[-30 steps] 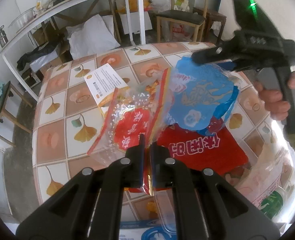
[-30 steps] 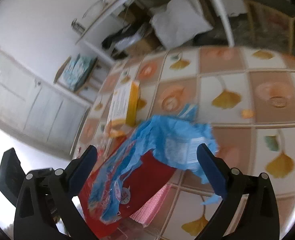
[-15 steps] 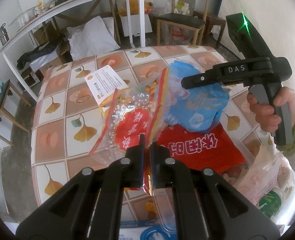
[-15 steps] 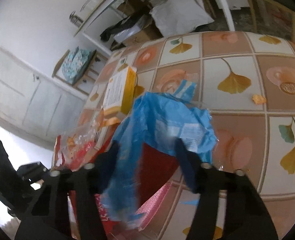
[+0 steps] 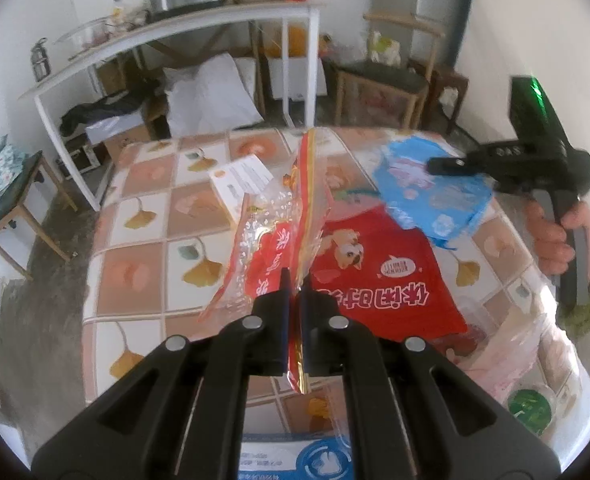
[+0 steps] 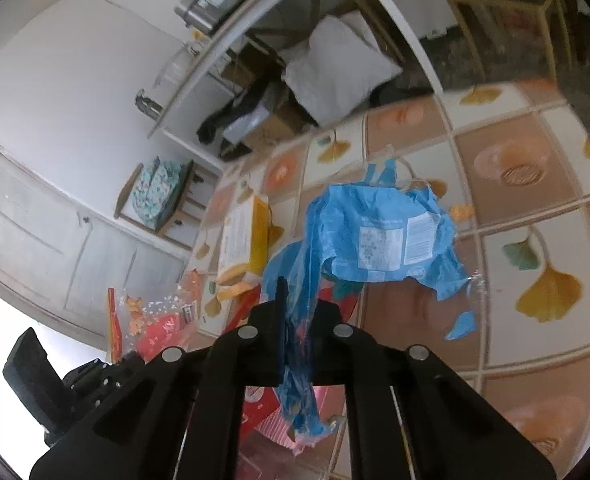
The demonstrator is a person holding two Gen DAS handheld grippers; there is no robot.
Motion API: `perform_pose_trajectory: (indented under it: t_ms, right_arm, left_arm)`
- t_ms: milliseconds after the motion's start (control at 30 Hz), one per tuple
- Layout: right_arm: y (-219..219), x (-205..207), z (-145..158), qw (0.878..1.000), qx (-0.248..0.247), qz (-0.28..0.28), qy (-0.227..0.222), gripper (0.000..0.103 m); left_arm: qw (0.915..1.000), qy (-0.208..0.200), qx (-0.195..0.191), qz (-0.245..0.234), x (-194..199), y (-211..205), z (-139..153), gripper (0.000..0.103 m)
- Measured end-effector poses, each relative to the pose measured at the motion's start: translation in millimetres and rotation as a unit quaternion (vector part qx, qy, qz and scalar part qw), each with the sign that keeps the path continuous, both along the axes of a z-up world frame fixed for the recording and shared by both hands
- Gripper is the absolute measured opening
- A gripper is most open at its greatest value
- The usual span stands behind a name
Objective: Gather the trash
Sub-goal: 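Carry both held bags off the table toward the blue mesh wastebasket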
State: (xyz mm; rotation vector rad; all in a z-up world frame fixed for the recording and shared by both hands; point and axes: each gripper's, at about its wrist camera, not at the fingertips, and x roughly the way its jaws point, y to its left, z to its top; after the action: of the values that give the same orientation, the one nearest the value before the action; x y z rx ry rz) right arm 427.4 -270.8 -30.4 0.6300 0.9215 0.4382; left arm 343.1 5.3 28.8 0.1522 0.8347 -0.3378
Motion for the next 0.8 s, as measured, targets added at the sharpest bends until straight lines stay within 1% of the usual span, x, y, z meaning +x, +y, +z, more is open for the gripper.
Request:
perform_pose_trajectory:
  t_ms: [200, 400, 467, 600, 700, 800]
  right_arm:
    - [-15, -31, 36, 0.999, -0.007, -0.020, -0.037, 0.006]
    - [-31, -73, 67, 0.998, -0.010, -0.030, -0.062, 0.006]
    - [-37, -94, 75, 0.997, -0.007, -0.037, -0.065, 0.006]
    - [-47, -137, 91, 0.996, -0.001, -0.040, -0.077, 0.006]
    - [-49, -164, 97, 0.996, -0.012, -0.039, -0.079, 0.006]
    - [-47, -193, 99, 0.996, -0.024, -0.041, -0.070, 0.006]
  left_arm:
    - [0.9989, -0.036, -0.017, 0.023, -21, 13, 25, 0.003]
    - [0.9945, -0.093, -0.040, 0.028, -65, 15, 61, 0.003]
    - [0.9921, -0.109, -0.055, 0.030, -81, 15, 73, 0.003]
    - [0.9844, -0.140, -0.103, 0.029, -121, 10, 92, 0.003]
    - [0.9815, -0.140, -0.129, 0.024, -142, -1, 92, 0.003]
    - [0.9812, -0.123, -0.148, 0.009, -163, -19, 84, 0.003]
